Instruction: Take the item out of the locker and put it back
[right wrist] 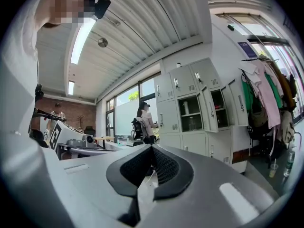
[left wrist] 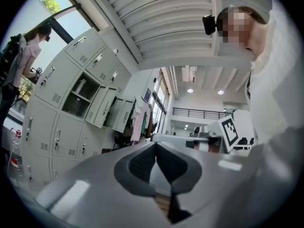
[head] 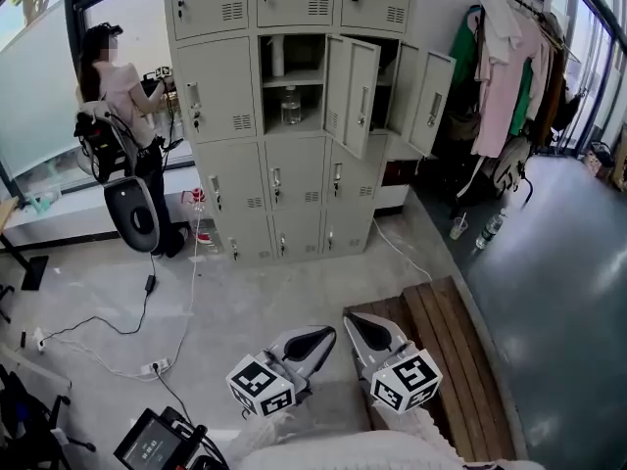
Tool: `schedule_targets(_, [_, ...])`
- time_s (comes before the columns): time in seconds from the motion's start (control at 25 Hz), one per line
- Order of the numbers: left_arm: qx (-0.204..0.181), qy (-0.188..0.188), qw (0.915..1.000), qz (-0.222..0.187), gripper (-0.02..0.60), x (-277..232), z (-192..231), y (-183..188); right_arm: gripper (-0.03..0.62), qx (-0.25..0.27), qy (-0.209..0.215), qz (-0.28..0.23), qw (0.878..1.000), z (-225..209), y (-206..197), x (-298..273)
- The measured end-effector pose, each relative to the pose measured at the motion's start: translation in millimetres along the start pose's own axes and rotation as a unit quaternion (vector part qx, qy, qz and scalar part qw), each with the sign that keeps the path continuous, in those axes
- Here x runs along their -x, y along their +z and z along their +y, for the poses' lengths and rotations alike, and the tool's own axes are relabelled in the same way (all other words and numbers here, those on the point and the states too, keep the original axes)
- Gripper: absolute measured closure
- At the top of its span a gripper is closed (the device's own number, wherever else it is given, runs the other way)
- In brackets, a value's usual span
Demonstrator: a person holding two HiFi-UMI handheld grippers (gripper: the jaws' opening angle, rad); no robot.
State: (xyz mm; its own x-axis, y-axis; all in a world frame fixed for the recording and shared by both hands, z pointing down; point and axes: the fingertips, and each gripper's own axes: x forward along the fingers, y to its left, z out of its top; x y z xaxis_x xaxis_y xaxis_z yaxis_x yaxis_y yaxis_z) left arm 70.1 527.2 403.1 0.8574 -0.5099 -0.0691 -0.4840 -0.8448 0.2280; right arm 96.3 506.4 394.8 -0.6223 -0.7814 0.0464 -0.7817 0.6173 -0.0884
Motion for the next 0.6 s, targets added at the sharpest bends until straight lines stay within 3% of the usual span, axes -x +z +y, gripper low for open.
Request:
schedule_targets(0.24, [0.004, -0.002, 1.0000, 0.000, 0.573, -22, 57, 7, 0.597, -0.004, -0.007, 0.002, 1.000, -28, -1, -49])
schedule_targets(0.6, [-0.018, -0.029, 0.9994, -0.006, 0.574, -66, 169, 56, 0.597, 0.012, -0.034, -0.018, 0.999, -83, 33, -164])
